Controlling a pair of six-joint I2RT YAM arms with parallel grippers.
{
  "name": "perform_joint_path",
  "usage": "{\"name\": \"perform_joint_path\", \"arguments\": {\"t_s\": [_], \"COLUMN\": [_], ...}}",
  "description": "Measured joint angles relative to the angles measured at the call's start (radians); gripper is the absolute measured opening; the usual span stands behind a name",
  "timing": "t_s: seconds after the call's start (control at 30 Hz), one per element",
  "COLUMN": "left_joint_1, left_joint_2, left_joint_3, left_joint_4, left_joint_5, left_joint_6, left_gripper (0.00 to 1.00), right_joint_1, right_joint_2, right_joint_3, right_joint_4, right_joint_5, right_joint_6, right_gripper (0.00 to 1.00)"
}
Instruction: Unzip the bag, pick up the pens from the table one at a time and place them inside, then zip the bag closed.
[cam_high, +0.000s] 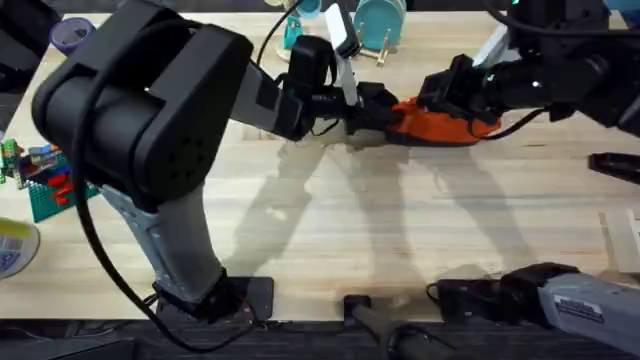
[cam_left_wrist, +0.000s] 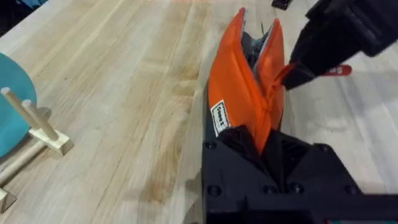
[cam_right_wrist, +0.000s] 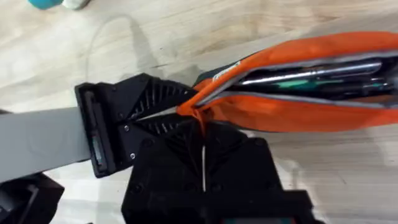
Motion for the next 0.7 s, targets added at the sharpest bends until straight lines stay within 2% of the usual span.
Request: {"name": "perform_joint_path", "arguments": {"t_s": [0.27,0.7], "left_joint_1": [-0.001,-0.001], "left_joint_2": [0.000,0.000], "left_joint_3": [0.000,0.000], "left_joint_4": [0.000,0.003], "left_joint_5": [0.000,-0.005], "left_joint_6": [0.000,0.000], "left_gripper": [0.044,0.044], "right_joint_1": [-0.053,-0.231], "right_joint_2": [0.000,0.000], "right_joint_3": [0.000,0.000], "right_joint_4": [-0.001,-0.023], "right_joint_5": [-0.002,-0.009], "right_joint_6": [-0.030,-0.057], "right_gripper": [0.033,0.033]}}
